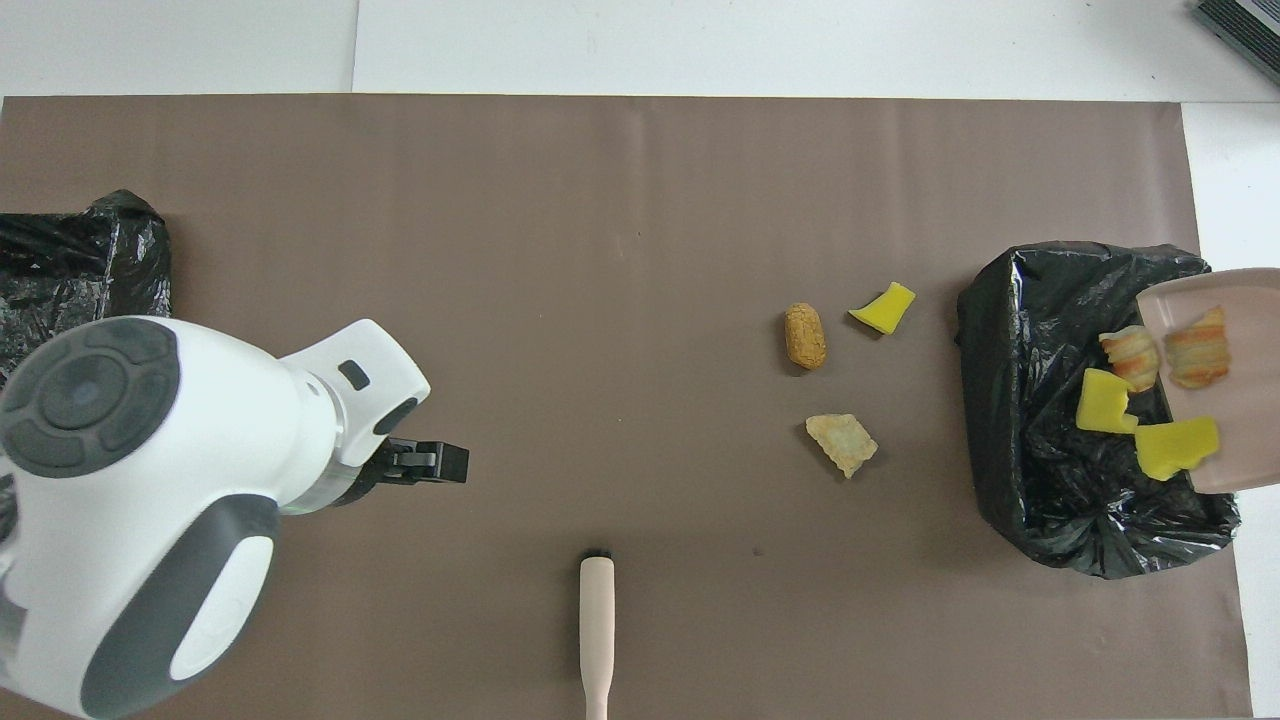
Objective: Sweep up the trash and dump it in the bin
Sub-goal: 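Tip the dustpan over the black trash bag with the right gripper, then bring the dustpan back and set it down with the right gripper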
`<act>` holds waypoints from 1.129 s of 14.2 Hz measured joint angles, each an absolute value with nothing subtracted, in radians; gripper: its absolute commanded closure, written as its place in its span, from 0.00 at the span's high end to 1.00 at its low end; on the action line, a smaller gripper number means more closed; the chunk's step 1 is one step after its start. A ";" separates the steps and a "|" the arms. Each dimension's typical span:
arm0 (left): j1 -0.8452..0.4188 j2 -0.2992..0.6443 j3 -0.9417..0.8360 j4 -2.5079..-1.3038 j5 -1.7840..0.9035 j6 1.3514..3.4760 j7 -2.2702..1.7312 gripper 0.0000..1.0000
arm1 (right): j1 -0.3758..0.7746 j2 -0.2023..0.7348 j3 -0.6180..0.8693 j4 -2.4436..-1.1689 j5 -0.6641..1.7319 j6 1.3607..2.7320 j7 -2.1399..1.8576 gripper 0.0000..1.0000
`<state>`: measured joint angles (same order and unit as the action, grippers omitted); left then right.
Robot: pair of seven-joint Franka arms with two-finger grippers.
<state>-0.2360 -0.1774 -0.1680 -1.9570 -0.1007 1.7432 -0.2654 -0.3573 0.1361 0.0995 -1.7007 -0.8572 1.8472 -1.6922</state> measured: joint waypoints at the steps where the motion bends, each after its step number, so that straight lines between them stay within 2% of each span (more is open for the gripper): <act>1: -0.202 -0.178 -0.168 -1.922 -0.100 1.725 -0.237 1.00 | -0.357 0.135 0.100 -1.709 -0.885 1.855 -1.693 0.00; 4: -0.133 -0.179 -0.166 -1.840 -0.100 1.666 -0.145 1.00 | -0.328 0.128 0.101 -1.715 -0.961 1.860 -1.716 0.00; 8: -0.114 -0.178 -0.160 -1.808 -0.095 1.638 -0.105 1.00 | -0.312 0.077 0.102 -1.692 -0.965 1.843 -1.717 0.00; 12: -0.109 -0.172 -0.110 -1.753 -0.071 1.608 -0.042 1.00 | -0.303 0.023 0.130 -1.597 -0.772 1.686 -1.629 0.00; 16: -0.108 -0.135 -0.057 -1.635 -0.033 1.494 0.033 1.00 | -0.199 0.021 0.139 -1.569 -0.546 1.572 -1.165 0.00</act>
<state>-0.1082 -0.1351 -0.0565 -1.6348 -0.0334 1.4944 0.0333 -0.1988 0.0210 0.1394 -1.5692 -0.5460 1.5717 -1.1646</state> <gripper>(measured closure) 0.000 0.683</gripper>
